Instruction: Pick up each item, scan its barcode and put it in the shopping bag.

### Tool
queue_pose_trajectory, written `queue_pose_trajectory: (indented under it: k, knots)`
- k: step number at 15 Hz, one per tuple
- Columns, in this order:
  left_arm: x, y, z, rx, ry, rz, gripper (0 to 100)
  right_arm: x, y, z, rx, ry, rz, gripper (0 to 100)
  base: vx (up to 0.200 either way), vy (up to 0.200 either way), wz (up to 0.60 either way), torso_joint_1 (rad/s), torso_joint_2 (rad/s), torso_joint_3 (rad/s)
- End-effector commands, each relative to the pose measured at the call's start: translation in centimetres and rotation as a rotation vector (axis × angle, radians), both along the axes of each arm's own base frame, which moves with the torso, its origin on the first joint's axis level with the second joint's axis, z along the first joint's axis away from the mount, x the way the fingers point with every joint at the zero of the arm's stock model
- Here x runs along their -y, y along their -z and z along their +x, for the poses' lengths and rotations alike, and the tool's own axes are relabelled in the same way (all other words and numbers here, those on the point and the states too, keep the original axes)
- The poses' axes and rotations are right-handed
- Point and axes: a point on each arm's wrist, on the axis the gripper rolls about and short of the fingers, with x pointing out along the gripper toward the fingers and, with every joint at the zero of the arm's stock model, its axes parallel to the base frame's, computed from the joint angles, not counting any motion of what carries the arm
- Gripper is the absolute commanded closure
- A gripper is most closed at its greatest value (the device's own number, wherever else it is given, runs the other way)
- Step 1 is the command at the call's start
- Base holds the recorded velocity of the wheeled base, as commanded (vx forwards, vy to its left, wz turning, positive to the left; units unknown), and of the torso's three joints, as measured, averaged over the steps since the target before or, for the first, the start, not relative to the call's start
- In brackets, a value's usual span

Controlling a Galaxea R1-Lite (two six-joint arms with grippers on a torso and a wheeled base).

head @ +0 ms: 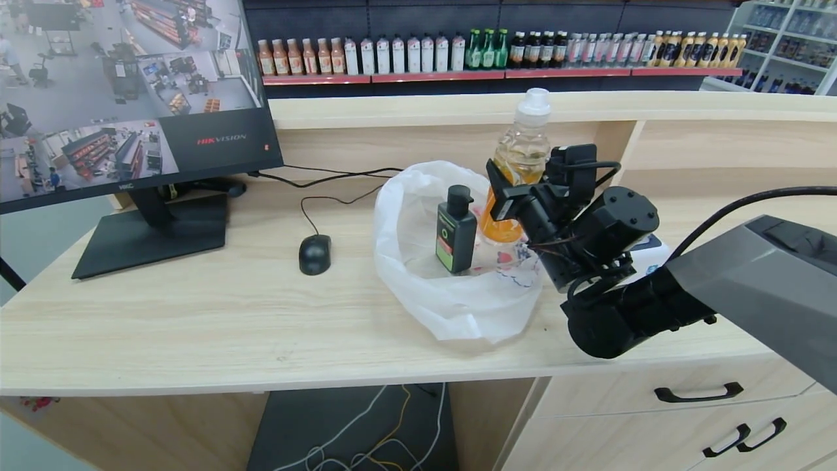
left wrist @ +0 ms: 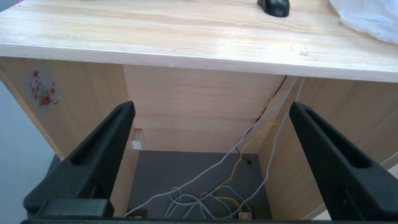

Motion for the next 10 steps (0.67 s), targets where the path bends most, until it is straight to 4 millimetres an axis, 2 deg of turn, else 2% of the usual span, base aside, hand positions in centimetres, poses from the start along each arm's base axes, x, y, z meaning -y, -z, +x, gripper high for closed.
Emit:
queue_pose_trajectory:
  k: [1, 10]
  knots:
    - [0.0, 0.0, 0.0, 0.000, -0.001, -0.001, 0, 0.3, 0.7, 0.2, -0.005, 0.014, -0.022, 100, 0.000, 0.000, 0.00, 0.000, 0.00, 0.000]
    - [0.0, 0.0, 0.0, 0.000, -0.001, -0.001, 0, 0.0, 2.8, -0.4, -0.042, -0.002, -0.097, 100, 0.000, 0.000, 0.00, 0.000, 0.00, 0.000]
